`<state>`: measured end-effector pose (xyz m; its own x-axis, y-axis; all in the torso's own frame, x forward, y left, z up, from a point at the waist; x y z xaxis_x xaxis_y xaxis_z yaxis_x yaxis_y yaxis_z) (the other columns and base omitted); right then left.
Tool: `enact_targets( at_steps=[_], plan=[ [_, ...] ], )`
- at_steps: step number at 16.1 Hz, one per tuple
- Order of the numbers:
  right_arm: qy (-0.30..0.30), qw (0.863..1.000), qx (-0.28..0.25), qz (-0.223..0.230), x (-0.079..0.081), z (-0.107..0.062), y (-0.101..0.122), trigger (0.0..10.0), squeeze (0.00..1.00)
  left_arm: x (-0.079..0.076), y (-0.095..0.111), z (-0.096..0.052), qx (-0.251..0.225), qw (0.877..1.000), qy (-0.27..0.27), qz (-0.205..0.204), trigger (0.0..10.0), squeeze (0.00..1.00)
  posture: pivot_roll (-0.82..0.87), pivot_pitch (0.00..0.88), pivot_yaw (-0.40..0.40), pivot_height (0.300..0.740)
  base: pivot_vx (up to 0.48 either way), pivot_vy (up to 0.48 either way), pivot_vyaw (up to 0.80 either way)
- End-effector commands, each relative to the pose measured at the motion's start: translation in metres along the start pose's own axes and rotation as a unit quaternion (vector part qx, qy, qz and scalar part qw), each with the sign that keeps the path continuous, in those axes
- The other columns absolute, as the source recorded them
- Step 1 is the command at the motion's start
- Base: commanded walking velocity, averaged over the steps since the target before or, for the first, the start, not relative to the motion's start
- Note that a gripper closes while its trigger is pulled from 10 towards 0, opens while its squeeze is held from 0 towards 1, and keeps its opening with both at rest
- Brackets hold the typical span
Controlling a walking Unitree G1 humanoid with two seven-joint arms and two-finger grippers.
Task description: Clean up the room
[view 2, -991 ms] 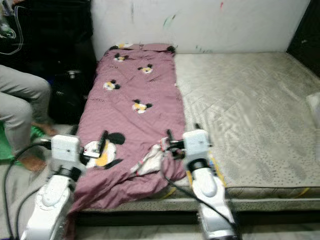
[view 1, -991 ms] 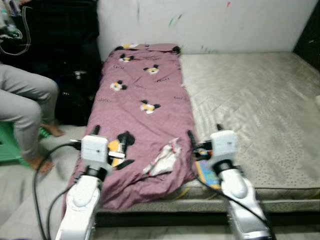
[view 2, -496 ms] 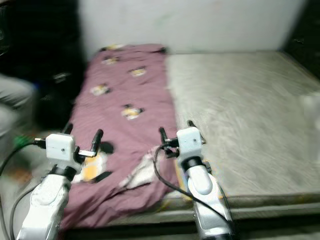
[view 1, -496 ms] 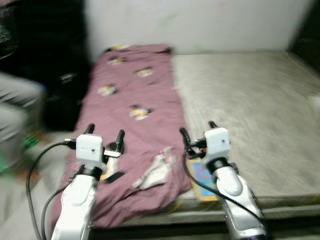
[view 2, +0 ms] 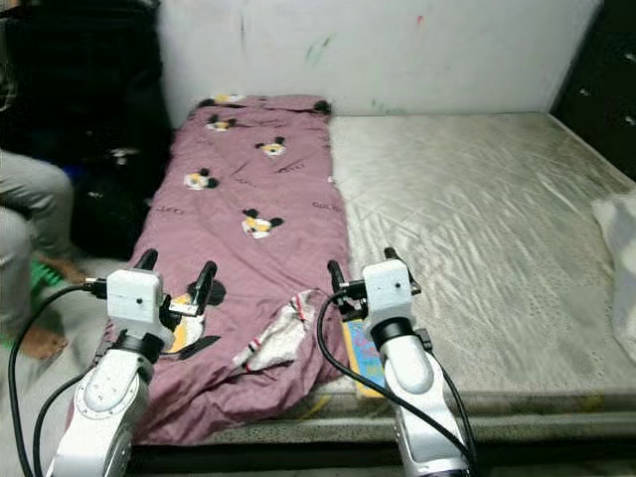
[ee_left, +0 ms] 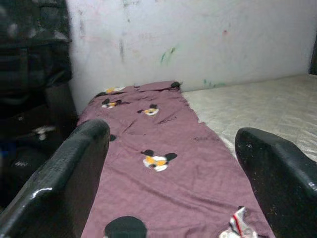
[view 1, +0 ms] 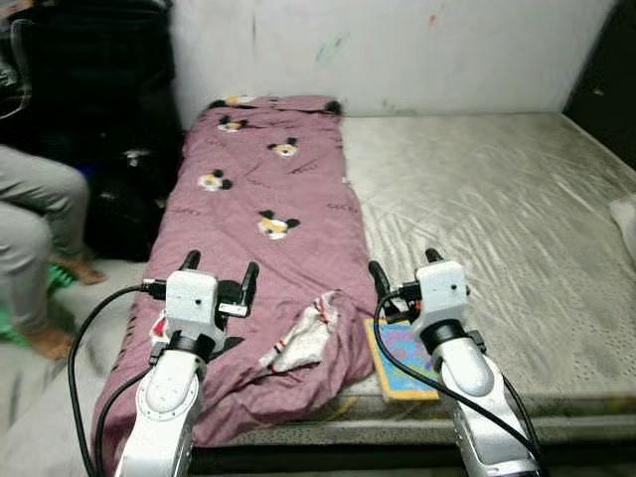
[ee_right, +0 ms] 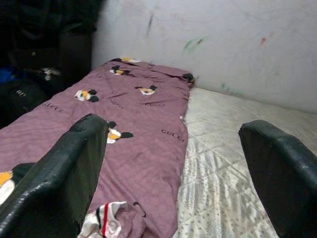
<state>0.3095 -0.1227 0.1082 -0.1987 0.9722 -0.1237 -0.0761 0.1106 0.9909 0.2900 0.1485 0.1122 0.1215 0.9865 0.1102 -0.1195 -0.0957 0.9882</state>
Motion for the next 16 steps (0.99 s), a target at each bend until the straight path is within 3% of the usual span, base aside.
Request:
enact_targets(
  at_steps=[1,16],
  plan=[
    [0.004,1.0,-0.006,0.002,0.0011,0.0019,0.0036,10.0,0.0,0.0012,-0.0011,0.0001,0.006,1.0,0.004,0.002,10.0,0.0,-0.04,0.0,0.012,0.74,0.0,-0.341,0.0],
    [-0.002,1.0,-0.007,0.011,-0.001,0.0042,0.0017,10.0,0.0,-0.0008,-0.0033,0.0009,0.007,1.0,0.0,0.002,10.0,0.0,-0.04,0.0,0.015,0.74,0.0,-0.338,0.0]
  ],
)
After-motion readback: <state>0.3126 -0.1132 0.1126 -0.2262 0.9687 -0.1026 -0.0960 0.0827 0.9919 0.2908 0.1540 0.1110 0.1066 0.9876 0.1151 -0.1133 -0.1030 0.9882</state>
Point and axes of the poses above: a point about 5 cm out from each wrist's last joint towards the gripper, its own z axis pointing out of the wrist towards the gripper, its own y axis along the axis of the wrist's last joint, x = y × z, the point moved 3 cm from there along z, pointing out of the wrist towards the gripper, and after that the axes turned 1 degree about z, right-handed, at the moved point
